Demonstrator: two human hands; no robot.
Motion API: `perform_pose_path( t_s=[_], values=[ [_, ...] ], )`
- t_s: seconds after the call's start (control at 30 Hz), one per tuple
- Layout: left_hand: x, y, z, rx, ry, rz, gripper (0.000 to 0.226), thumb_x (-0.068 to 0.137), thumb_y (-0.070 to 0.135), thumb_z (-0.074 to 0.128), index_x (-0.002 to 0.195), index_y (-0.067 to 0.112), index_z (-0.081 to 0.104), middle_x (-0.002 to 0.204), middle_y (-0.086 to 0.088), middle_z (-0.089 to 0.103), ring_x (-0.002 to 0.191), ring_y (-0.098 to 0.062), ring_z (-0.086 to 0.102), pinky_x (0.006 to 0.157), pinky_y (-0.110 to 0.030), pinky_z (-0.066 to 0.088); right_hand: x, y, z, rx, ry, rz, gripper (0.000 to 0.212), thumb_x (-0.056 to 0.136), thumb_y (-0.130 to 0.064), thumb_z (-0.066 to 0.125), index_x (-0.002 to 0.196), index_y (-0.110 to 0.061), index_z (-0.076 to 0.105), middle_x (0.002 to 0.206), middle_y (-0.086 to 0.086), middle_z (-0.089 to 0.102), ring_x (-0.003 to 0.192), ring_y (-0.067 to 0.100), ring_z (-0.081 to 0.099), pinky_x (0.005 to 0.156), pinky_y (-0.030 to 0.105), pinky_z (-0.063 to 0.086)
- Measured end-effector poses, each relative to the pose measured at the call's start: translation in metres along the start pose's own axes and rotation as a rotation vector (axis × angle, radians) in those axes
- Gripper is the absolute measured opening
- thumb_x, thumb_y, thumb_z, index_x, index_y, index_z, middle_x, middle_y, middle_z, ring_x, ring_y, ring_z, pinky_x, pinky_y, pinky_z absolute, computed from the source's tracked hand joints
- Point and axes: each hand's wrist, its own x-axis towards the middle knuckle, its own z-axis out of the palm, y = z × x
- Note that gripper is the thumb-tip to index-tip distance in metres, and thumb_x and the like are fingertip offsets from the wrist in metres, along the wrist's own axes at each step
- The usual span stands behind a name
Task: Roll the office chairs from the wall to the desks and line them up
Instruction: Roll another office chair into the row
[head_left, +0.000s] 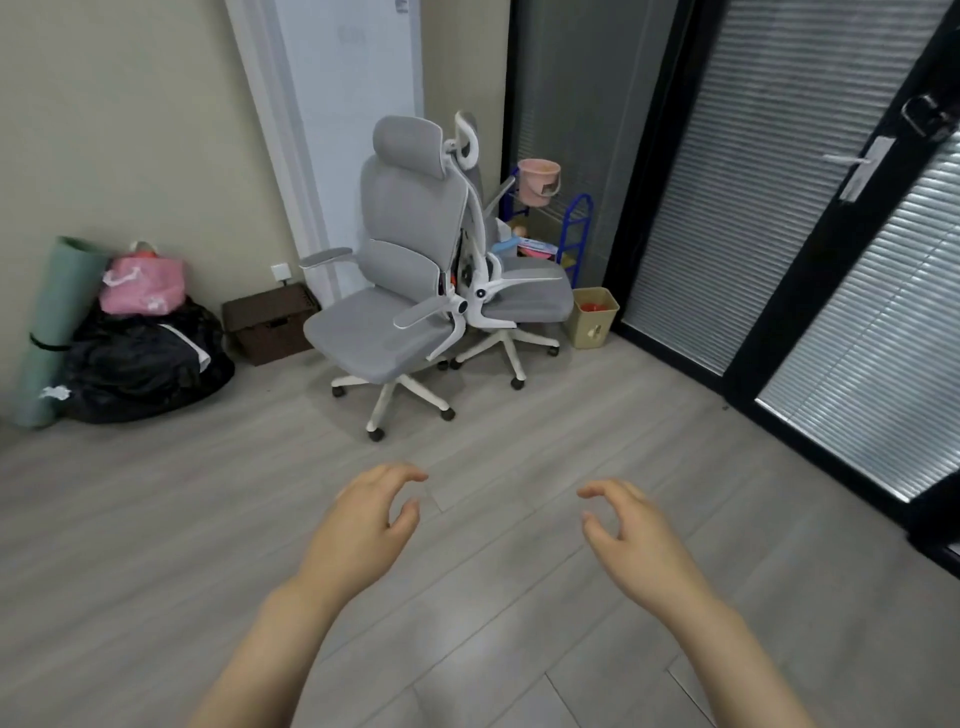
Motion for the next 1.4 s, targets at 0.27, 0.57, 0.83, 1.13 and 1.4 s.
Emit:
perform_pose_path(
  t_s=[0.27,0.57,0.83,1.13,1.4],
  values=[
    [0.192,-0.023,0.038,0.053,-0.035,0.044,0.052,0.083,0.054,0.029,0.118,0.030,0.058,0.121,0.016,0.058,0.116,-0.009,0.052,0.099,-0.031,0.041,0.189,0.061,-0.011,-0.003,0.026,0.020,0.024,0.088,-0.019,0.061,0.112,-0.021,0.062,0.113,-0.006,0.059,0.113,0.015,0.054,0.099,0.031,0.042],
    [0.427,-0.012,0.054,0.028,0.035,-0.004,0.044,0.082,0.045,0.034,0.113,0.029,0.060,0.114,0.021,0.057,0.111,-0.008,0.054,0.097,-0.032,0.043,0.439,0.093,-0.054,-0.048,-0.054,-0.067,0.024,0.090,-0.025,0.059,0.114,-0.025,0.060,0.116,-0.008,0.058,0.099,0.012,0.054,0.087,0.023,0.038],
    [0.583,-0.043,0.066,0.010,0.038,-0.066,0.041,0.085,0.047,0.036,0.114,0.030,0.058,0.115,0.017,0.058,0.094,-0.009,0.060,0.091,-0.035,0.046,0.615,0.096,-0.057,-0.080,-0.092,-0.118,0.024,0.092,-0.025,0.056,0.116,-0.025,0.058,0.115,-0.014,0.052,0.110,0.010,0.051,0.087,0.022,0.036],
    [0.792,-0.120,0.047,0.023,0.052,-0.099,0.049,0.083,0.051,0.032,0.116,0.027,0.060,0.116,0.016,0.058,0.112,-0.012,0.056,0.094,-0.027,0.041,0.844,0.074,-0.033,-0.064,-0.092,-0.151,0.024,0.092,-0.027,0.057,0.115,-0.026,0.060,0.114,-0.014,0.054,0.115,0.009,0.049,0.098,0.026,0.041],
    [0.961,-0.165,-0.004,0.043,0.173,-0.110,0.025,0.094,0.023,0.055,0.118,0.029,0.057,0.119,0.019,0.054,0.096,-0.007,0.053,0.086,-0.028,0.041,1.019,0.033,-0.019,-0.033,-0.136,-0.246,0.024,0.095,-0.026,0.053,0.118,-0.027,0.056,0.116,-0.017,0.048,0.116,0.004,0.042,0.094,0.022,0.036]
  ],
)
